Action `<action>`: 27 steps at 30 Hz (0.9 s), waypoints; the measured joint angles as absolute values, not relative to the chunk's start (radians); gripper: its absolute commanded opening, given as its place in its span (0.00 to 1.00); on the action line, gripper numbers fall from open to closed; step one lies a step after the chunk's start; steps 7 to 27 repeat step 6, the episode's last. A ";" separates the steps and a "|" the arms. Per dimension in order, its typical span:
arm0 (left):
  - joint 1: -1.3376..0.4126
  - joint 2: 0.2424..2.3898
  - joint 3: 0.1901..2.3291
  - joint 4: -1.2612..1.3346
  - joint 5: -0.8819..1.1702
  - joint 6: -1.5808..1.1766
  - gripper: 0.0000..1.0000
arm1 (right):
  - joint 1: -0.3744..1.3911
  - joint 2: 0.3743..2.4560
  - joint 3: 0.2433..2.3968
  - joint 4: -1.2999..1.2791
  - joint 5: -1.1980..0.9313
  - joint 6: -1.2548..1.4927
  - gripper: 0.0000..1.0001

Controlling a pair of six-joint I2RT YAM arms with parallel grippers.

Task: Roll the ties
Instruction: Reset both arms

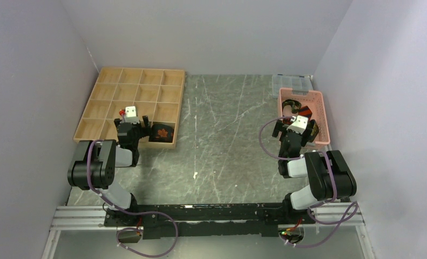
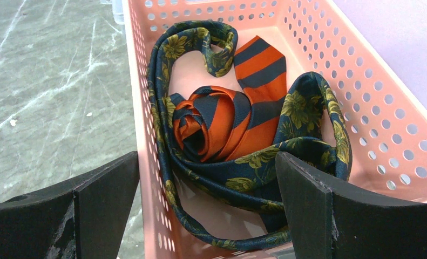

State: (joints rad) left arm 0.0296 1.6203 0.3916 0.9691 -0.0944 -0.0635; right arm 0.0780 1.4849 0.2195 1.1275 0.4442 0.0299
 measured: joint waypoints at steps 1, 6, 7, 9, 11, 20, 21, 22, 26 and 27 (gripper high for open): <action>0.030 1.620 0.392 0.969 -0.094 -0.064 0.94 | 0.078 1.485 0.220 1.127 0.444 0.030 1.00; 0.030 1.620 0.392 0.970 -0.094 -0.064 0.94 | 0.078 1.485 0.220 1.127 0.444 0.030 1.00; 0.030 1.620 0.392 0.970 -0.094 -0.064 0.94 | 0.078 1.485 0.220 1.127 0.444 0.030 1.00; 0.030 1.620 0.392 0.970 -0.094 -0.064 0.94 | 0.078 1.485 0.220 1.127 0.444 0.030 1.00; 0.030 1.620 0.392 0.970 -0.094 -0.064 0.94 | 0.078 1.485 0.220 1.127 0.444 0.030 1.00; 0.030 1.620 0.392 0.970 -0.094 -0.064 0.94 | 0.078 1.485 0.220 1.127 0.444 0.030 1.00; 0.030 1.620 0.392 0.970 -0.094 -0.064 0.94 | 0.078 1.485 0.220 1.127 0.444 0.030 1.00; 0.030 1.620 0.392 0.970 -0.094 -0.064 0.94 | 0.078 1.485 0.220 1.127 0.444 0.030 1.00; 0.030 1.620 0.392 0.970 -0.094 -0.064 0.94 | 0.078 1.485 0.220 1.127 0.444 0.030 1.00; 0.030 1.620 0.392 0.970 -0.094 -0.064 0.94 | 0.078 1.485 0.220 1.127 0.444 0.030 1.00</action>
